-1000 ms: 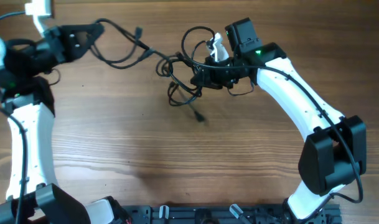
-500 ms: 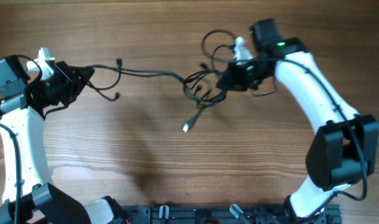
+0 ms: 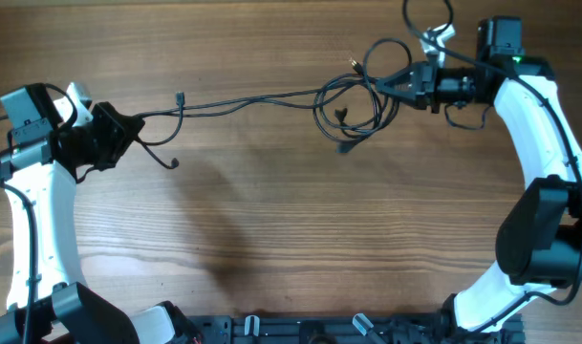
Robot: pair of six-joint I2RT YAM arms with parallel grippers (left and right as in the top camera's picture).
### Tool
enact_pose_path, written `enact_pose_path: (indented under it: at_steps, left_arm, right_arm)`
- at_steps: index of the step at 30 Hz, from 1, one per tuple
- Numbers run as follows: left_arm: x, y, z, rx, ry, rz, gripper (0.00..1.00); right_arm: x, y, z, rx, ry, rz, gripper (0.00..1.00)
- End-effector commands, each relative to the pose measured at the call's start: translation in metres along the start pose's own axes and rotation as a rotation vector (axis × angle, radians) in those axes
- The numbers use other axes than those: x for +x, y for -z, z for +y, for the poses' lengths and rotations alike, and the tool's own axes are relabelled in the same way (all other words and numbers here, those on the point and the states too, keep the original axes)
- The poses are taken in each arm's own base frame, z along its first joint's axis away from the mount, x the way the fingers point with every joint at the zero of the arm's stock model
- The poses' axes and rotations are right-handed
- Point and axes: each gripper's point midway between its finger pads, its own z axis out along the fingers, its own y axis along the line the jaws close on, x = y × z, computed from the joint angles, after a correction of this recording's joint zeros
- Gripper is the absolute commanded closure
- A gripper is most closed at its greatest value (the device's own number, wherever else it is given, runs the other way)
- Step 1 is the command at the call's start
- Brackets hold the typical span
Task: Untangle cables
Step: 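Spread both grippers wide apart, stretching the cables across the table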
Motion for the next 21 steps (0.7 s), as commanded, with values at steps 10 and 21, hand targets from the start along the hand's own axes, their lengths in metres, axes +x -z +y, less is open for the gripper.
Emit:
enact_pose_path:
  at_steps: [10, 21]
  left_arm:
    - [0.011, 0.007, 0.050, -0.385, -0.103, -0.019, 0.96]
    - [-0.024, 0.051, 0.121, -0.682, 0.151, -0.233, 0.96]
  right_arm:
    - [0.013, -0.003, -0.075, 0.581, 0.008, 0.020, 0.96]
    - [-0.061, 0.087, 0.094, 0.516, 0.352, -0.343, 0.96]
